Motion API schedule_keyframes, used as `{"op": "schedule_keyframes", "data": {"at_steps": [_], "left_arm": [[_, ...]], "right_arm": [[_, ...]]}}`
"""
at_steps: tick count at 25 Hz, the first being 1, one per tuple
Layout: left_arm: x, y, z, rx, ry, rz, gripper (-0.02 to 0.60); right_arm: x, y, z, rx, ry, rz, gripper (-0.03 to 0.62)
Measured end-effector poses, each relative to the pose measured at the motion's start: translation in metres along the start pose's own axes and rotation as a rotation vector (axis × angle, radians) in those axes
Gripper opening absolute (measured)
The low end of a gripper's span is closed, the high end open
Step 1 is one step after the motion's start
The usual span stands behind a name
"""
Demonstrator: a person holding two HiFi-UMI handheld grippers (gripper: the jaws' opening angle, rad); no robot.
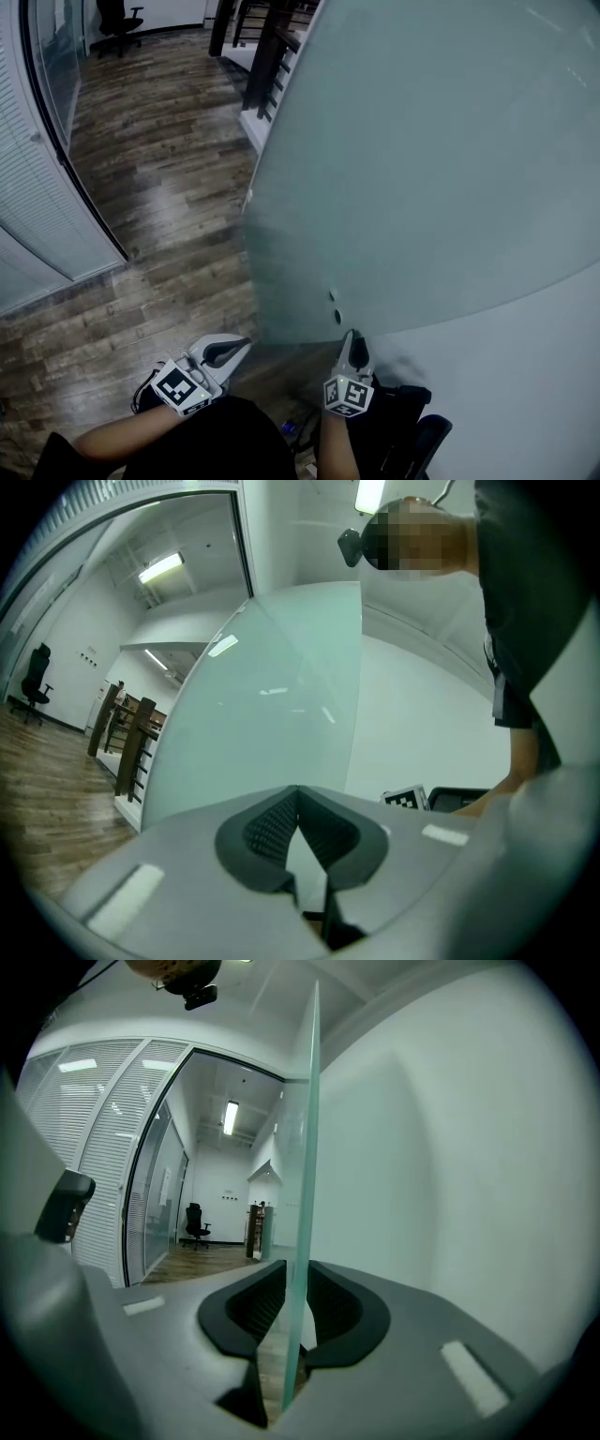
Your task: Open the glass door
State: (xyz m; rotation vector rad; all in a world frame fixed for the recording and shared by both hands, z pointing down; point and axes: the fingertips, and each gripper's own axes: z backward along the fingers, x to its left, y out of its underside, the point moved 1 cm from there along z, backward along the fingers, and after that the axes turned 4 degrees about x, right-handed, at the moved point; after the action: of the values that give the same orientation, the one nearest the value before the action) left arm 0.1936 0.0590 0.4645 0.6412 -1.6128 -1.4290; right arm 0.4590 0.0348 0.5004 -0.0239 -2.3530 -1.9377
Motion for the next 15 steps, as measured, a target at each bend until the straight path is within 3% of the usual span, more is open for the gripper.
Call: {"op": "schedule_keyframes", "data": {"at_steps": [15], "left_arm": [[-0.002,0.008,-0.013,0.021,0.008,0.008,-0.002]], "right_arm": [[-0.078,0.0,-0.026,-0.033,0.011,0.013,0.086]]}}
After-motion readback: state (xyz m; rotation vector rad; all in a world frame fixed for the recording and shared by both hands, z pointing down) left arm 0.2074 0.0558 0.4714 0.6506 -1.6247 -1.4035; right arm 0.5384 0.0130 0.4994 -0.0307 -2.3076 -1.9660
